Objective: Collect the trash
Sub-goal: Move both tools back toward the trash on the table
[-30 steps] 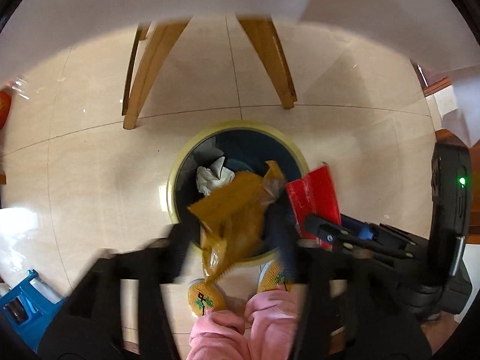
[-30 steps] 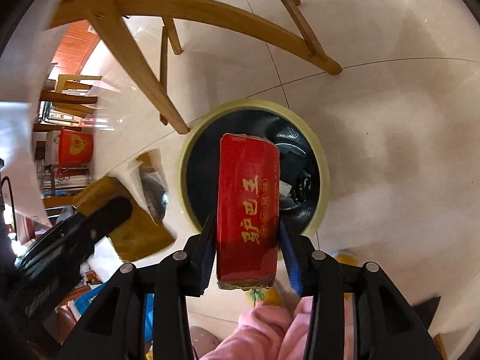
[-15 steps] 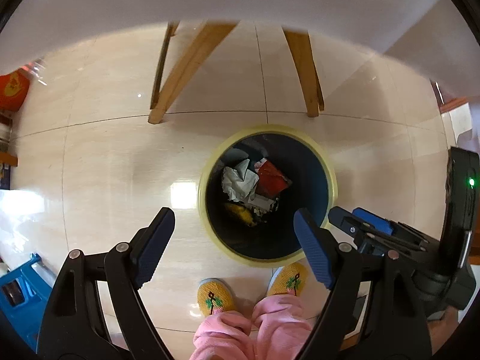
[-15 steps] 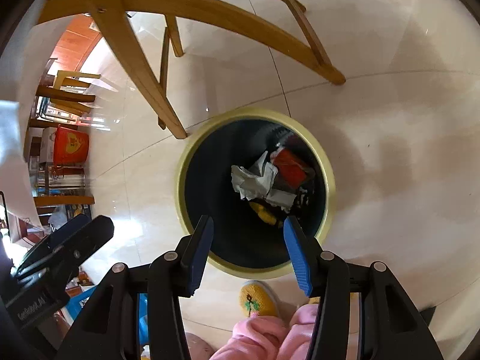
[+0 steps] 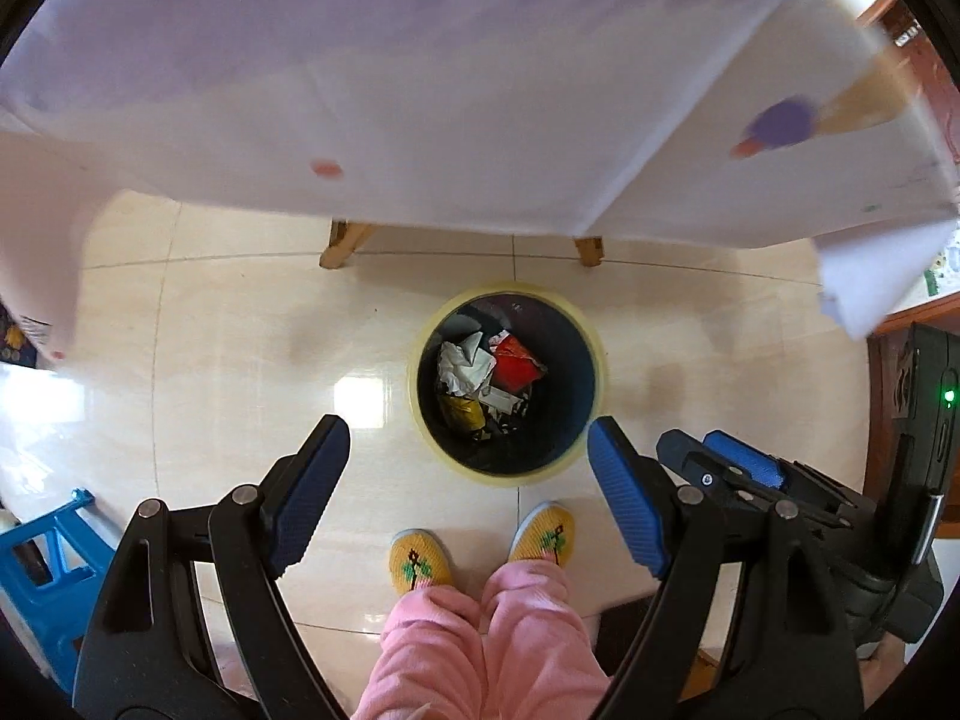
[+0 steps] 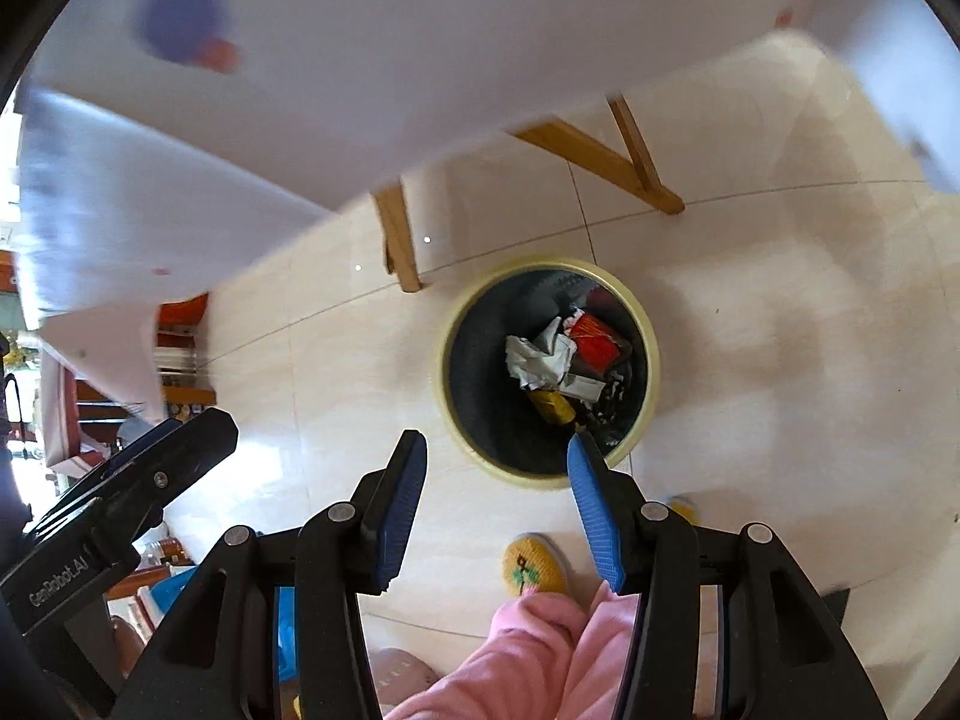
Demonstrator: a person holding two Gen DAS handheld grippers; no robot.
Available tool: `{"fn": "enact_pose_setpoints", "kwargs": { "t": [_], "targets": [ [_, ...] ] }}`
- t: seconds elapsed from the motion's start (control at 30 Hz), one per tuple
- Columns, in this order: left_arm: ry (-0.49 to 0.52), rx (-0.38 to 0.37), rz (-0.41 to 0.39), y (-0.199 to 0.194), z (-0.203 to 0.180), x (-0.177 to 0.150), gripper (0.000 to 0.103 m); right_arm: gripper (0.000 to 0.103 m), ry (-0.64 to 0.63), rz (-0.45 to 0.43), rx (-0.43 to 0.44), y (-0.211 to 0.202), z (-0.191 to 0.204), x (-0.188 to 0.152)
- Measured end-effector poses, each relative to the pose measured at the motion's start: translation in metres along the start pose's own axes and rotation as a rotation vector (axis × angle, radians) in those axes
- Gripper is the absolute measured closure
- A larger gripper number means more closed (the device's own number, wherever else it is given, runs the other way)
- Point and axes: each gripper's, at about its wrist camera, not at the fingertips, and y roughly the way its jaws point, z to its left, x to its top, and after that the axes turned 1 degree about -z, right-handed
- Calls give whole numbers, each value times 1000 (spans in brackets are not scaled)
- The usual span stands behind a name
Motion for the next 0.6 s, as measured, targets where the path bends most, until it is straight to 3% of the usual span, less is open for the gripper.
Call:
{"fn": "enact_pose_setpoints", "kwargs": {
  "t": [0.3,0.6],
  "targets": [
    [35,-49,-73,-119,-12,3,24,48,-21,-87,22,-121,47,-16],
    [131,-94,-195,-233,-28,6,24,43,-73,-234,32,-242,88,-33]
  ]
}}
